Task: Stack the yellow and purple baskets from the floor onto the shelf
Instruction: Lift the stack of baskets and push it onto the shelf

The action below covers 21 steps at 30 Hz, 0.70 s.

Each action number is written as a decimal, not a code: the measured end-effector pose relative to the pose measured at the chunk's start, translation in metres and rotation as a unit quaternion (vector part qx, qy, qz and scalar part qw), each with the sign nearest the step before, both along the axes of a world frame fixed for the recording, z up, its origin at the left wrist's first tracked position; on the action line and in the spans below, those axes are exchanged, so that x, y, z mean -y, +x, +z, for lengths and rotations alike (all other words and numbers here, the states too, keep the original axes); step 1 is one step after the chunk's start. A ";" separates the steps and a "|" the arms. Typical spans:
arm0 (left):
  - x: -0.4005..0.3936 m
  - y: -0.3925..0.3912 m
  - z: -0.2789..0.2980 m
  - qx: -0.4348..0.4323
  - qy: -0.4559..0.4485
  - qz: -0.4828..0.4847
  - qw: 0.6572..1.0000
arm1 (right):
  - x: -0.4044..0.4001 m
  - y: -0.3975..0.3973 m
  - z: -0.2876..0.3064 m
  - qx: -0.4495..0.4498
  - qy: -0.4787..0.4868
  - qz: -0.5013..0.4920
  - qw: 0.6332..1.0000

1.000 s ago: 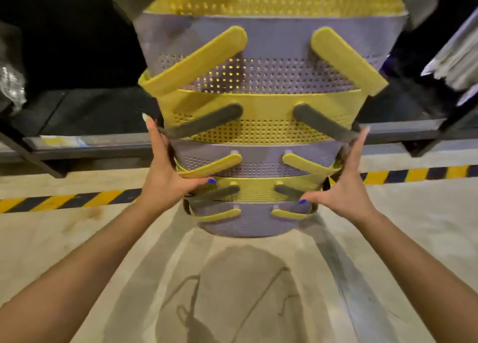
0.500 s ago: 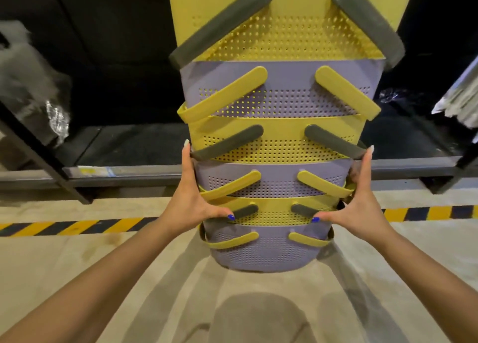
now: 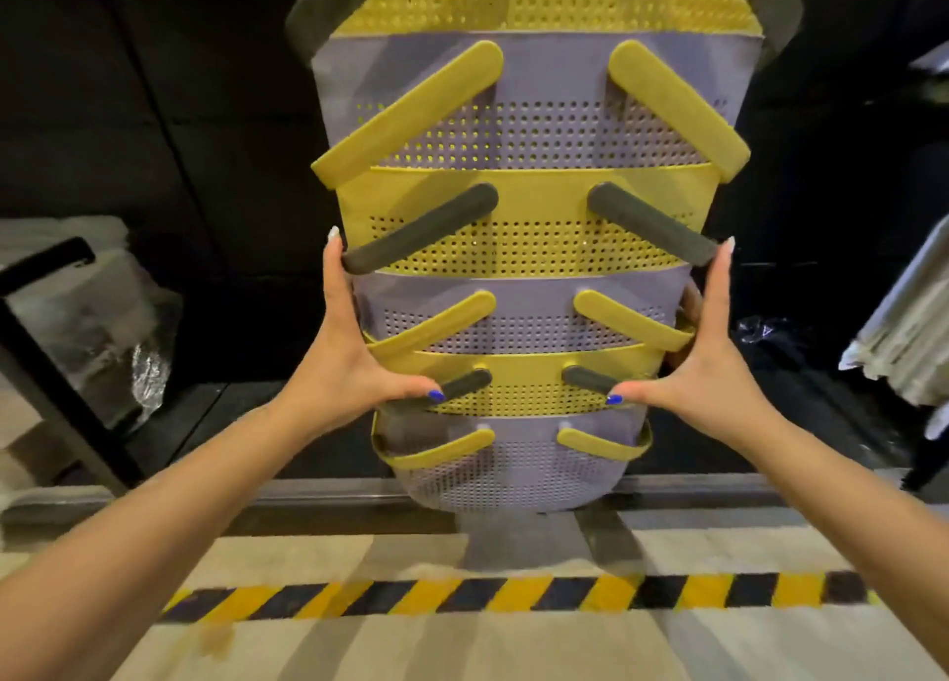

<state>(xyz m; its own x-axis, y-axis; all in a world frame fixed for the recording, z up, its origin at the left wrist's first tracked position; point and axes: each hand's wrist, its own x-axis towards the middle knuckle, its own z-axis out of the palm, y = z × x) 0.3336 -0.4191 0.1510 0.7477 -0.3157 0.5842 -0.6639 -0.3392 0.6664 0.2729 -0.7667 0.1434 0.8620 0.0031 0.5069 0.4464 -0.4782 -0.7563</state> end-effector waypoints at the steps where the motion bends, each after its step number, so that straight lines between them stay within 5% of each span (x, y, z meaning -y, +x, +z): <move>1: 0.002 0.013 0.011 0.013 0.004 -0.002 1.000 | -0.001 0.012 0.011 0.010 -0.003 -0.002 1.000; 5: 0.010 0.053 0.020 0.037 0.013 -0.015 0.999 | 0.001 0.049 0.017 0.029 -0.003 -0.011 1.000; 21: 0.037 0.113 -0.096 -0.023 0.026 0.029 0.999 | 0.038 0.122 -0.088 -0.022 -0.045 -0.027 0.998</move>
